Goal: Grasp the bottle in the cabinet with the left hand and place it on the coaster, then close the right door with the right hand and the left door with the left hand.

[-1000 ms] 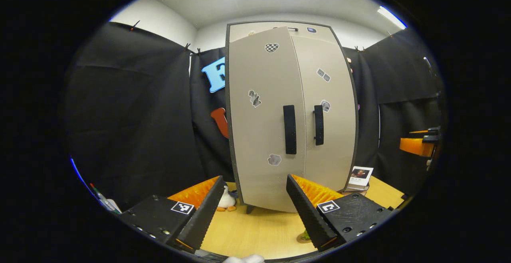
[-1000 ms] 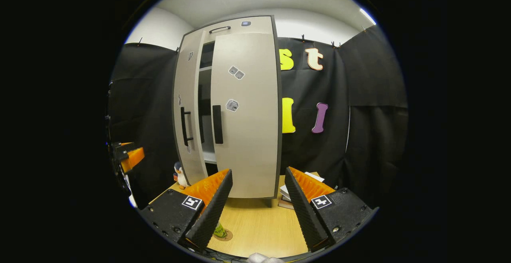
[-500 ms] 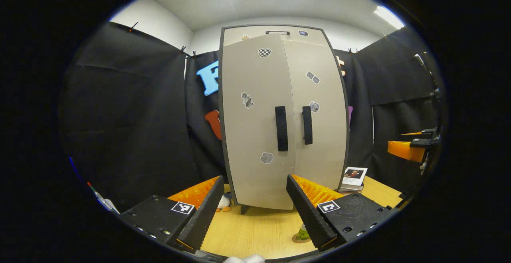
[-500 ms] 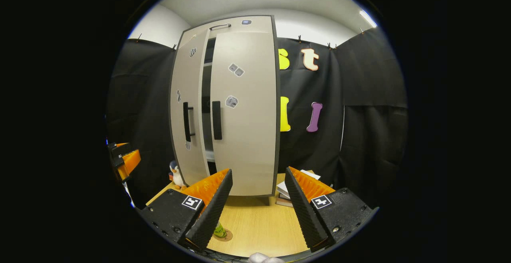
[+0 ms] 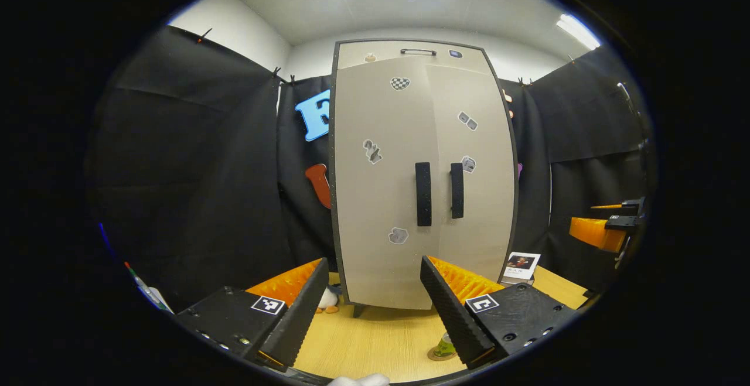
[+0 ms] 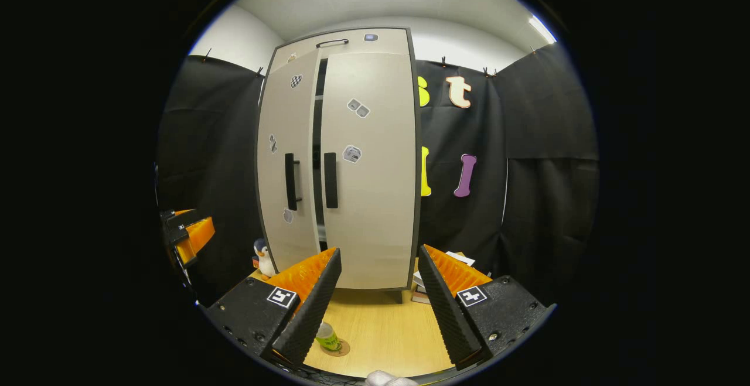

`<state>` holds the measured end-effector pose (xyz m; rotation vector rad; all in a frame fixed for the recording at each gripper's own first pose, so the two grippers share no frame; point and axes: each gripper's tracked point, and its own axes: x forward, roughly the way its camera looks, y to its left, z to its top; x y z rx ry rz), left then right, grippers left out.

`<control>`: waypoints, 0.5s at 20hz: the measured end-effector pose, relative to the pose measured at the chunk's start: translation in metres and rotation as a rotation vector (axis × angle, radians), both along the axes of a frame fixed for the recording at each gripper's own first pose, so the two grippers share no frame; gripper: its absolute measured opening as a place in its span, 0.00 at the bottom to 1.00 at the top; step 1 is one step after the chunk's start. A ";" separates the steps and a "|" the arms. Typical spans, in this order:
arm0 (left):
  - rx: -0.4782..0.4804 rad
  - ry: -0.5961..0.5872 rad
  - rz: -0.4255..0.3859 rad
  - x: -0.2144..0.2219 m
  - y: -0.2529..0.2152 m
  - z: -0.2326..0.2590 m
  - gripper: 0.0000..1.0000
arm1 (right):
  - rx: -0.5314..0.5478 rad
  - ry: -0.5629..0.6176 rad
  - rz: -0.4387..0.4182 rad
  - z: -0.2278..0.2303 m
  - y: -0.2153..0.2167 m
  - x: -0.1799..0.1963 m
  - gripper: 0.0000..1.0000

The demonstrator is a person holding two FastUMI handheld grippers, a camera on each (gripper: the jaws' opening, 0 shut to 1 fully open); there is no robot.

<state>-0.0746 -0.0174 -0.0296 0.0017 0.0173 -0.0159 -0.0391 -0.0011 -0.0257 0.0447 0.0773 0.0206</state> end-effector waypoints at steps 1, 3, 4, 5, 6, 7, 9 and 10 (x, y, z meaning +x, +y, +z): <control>0.000 0.000 0.005 -0.001 0.002 0.000 0.96 | 0.001 0.000 -0.001 -0.001 0.001 -0.001 0.82; -0.006 0.006 0.013 -0.001 0.007 -0.002 0.96 | -0.003 -0.001 -0.002 0.000 0.002 0.000 0.82; -0.011 0.010 0.019 -0.001 0.010 -0.004 0.96 | -0.005 0.000 -0.002 0.000 0.003 0.000 0.82; -0.016 0.012 0.024 -0.002 0.013 -0.005 0.96 | -0.004 0.000 -0.003 -0.001 0.003 0.000 0.82; -0.020 0.014 0.025 -0.003 0.013 -0.006 0.96 | -0.001 -0.003 -0.001 -0.001 0.005 0.000 0.82; -0.024 0.016 0.026 -0.004 0.015 -0.007 0.96 | 0.004 -0.002 0.006 -0.001 0.008 0.000 0.82; -0.020 0.021 0.031 -0.003 0.017 -0.008 0.96 | 0.005 0.001 0.014 -0.003 0.012 0.000 0.82; -0.017 0.023 0.032 -0.003 0.017 -0.009 0.96 | 0.000 0.003 0.015 -0.003 0.013 0.001 0.82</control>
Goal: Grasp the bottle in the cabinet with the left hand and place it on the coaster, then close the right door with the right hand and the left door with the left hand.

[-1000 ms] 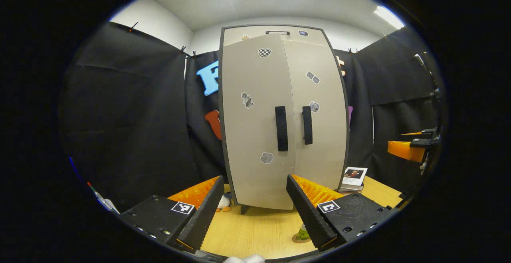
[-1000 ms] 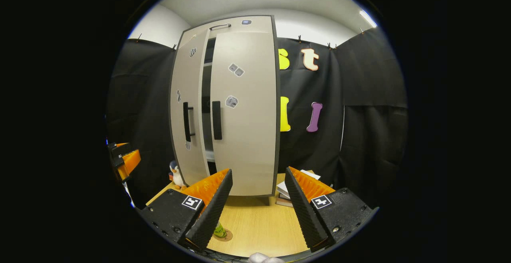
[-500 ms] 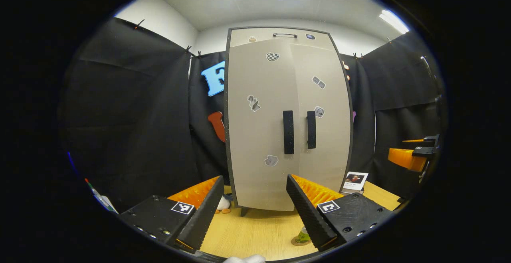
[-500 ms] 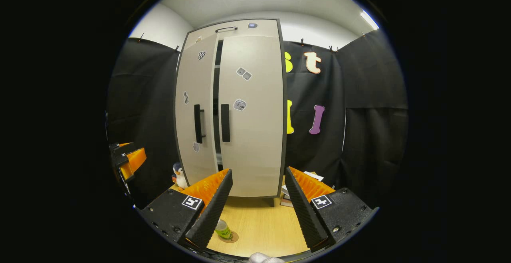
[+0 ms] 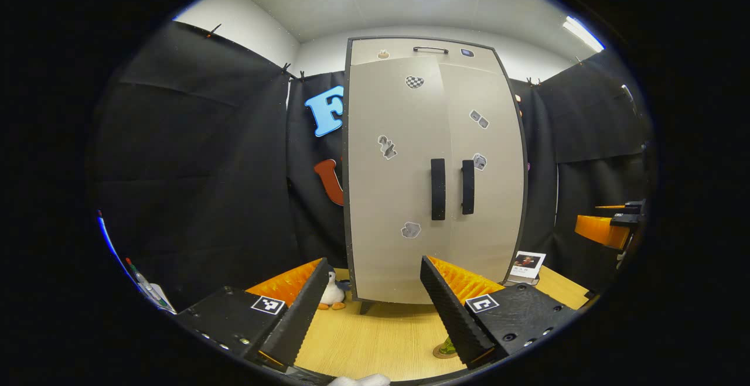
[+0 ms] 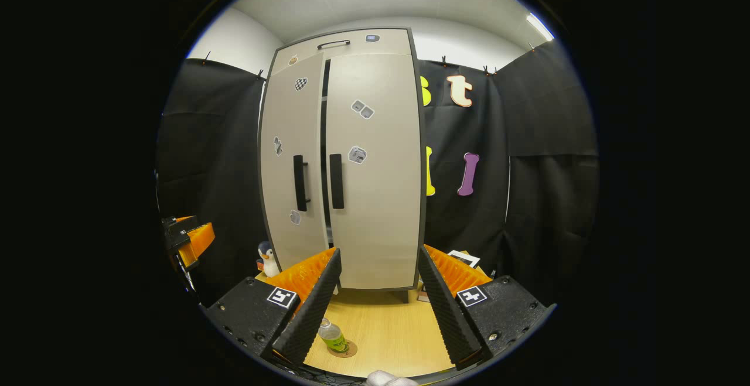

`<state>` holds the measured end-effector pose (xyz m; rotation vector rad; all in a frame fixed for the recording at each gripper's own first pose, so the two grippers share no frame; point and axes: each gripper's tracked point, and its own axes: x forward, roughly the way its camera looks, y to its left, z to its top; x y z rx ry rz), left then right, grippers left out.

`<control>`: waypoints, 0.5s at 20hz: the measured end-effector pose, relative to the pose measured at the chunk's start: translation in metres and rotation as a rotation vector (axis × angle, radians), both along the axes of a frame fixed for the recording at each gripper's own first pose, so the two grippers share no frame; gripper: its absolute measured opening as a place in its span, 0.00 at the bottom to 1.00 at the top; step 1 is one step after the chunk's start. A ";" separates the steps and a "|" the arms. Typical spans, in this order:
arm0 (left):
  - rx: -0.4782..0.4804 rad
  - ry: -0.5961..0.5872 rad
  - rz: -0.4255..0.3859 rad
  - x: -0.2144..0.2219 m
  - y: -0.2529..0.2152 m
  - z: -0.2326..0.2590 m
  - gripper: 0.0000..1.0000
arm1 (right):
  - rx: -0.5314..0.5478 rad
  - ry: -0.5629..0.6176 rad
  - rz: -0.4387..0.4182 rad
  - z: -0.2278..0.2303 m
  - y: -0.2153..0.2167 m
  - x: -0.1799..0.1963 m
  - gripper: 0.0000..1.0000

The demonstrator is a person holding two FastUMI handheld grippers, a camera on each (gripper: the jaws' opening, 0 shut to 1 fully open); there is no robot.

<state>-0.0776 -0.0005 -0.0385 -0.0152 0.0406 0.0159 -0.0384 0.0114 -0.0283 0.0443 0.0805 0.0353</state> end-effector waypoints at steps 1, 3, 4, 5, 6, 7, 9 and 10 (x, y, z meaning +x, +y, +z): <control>0.003 -0.001 0.001 0.000 0.000 0.000 0.96 | -0.004 0.002 0.001 -0.001 0.000 0.000 0.82; 0.003 -0.001 0.004 0.000 0.001 0.000 0.96 | -0.007 0.002 0.004 0.000 0.002 0.000 0.82; -0.001 -0.001 0.003 0.000 0.000 0.001 0.96 | -0.007 -0.001 0.004 0.001 0.001 0.001 0.82; -0.004 -0.002 0.002 -0.001 0.000 0.001 0.96 | -0.006 -0.002 0.005 0.001 0.001 0.002 0.82; -0.004 -0.003 0.001 0.000 0.000 0.001 0.96 | -0.005 -0.003 0.008 0.002 0.002 0.003 0.82; -0.002 -0.001 -0.001 0.000 0.000 0.001 0.96 | -0.005 -0.004 0.011 0.002 0.003 0.004 0.82; 0.003 -0.003 -0.005 0.001 -0.001 0.001 0.96 | -0.008 -0.002 0.015 0.002 0.003 0.006 0.82; 0.006 -0.003 -0.008 0.001 -0.002 0.002 0.96 | -0.011 0.000 0.016 0.003 0.003 0.007 0.82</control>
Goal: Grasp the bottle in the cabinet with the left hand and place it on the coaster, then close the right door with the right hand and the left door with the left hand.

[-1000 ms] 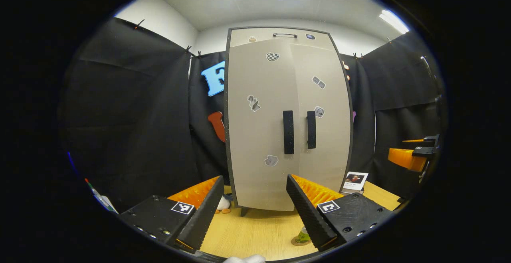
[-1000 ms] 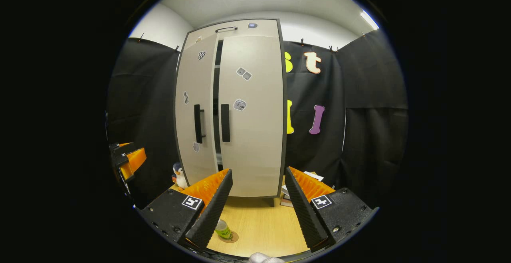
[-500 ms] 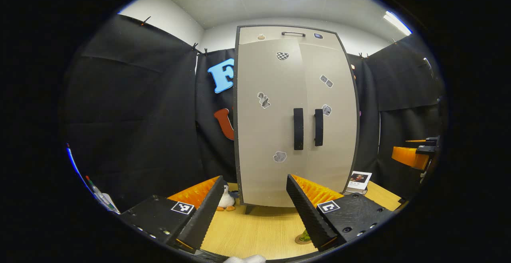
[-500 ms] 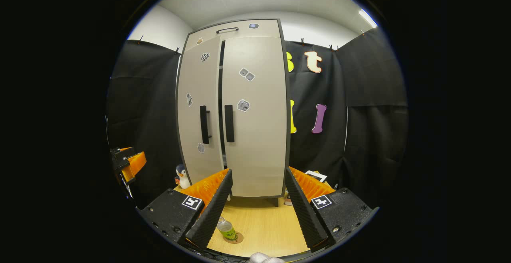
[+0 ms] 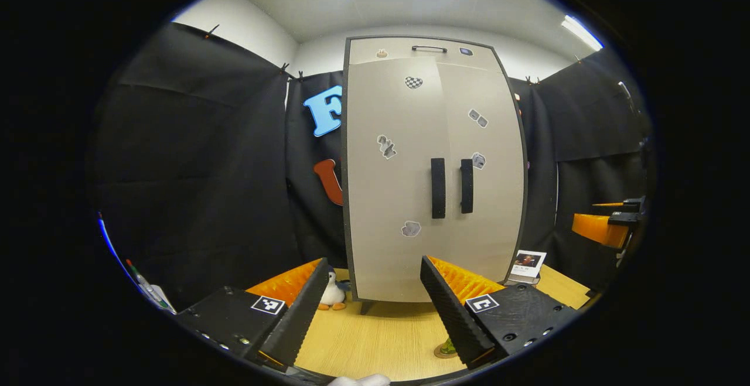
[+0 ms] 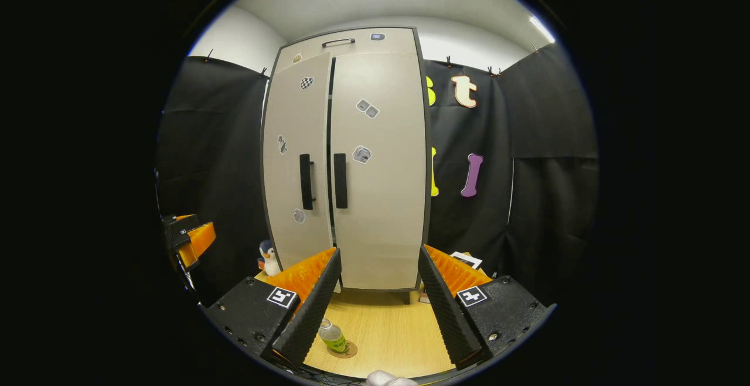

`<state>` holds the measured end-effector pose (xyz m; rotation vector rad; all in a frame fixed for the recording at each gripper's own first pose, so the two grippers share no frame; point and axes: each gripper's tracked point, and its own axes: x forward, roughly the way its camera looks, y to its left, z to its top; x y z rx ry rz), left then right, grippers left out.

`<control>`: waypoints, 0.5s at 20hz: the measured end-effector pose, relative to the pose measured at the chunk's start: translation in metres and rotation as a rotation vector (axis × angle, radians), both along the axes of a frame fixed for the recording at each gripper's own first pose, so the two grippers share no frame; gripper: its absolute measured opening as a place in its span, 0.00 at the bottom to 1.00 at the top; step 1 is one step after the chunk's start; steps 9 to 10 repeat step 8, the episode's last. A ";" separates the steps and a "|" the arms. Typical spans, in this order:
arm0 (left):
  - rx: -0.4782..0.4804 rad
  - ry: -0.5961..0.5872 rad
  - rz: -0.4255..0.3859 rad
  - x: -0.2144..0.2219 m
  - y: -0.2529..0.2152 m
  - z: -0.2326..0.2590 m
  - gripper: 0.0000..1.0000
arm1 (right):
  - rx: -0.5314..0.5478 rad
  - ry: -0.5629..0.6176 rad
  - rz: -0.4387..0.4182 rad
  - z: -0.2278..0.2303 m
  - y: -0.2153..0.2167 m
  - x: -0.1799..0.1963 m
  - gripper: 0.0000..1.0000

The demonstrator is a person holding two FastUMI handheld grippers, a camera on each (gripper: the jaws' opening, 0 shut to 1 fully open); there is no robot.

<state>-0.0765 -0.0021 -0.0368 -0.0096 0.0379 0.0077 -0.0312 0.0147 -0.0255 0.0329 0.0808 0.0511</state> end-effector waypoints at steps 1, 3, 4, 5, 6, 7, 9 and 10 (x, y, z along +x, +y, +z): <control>0.001 0.000 -0.004 0.001 -0.001 0.000 0.96 | -0.003 -0.001 0.002 0.000 0.001 0.000 0.82; -0.001 0.004 -0.011 0.006 -0.004 -0.002 0.96 | -0.011 -0.003 0.002 0.002 0.001 0.001 0.82; -0.004 0.004 -0.015 0.010 -0.006 -0.001 0.96 | -0.015 -0.005 0.002 0.003 0.000 0.003 0.82; -0.007 0.003 -0.017 0.012 -0.007 -0.001 0.96 | -0.019 -0.006 0.001 0.003 0.000 0.003 0.82; -0.008 0.004 -0.020 0.013 -0.007 -0.002 0.96 | -0.020 -0.005 0.001 0.003 0.001 0.004 0.82; -0.008 0.005 -0.022 0.015 -0.008 -0.002 0.96 | -0.020 -0.005 0.001 0.003 0.001 0.005 0.82; -0.007 0.005 -0.025 0.016 -0.009 -0.002 0.96 | -0.020 -0.004 0.002 0.003 0.001 0.007 0.82; -0.007 0.005 -0.025 0.016 -0.009 -0.002 0.96 | -0.020 -0.004 0.002 0.003 0.001 0.007 0.82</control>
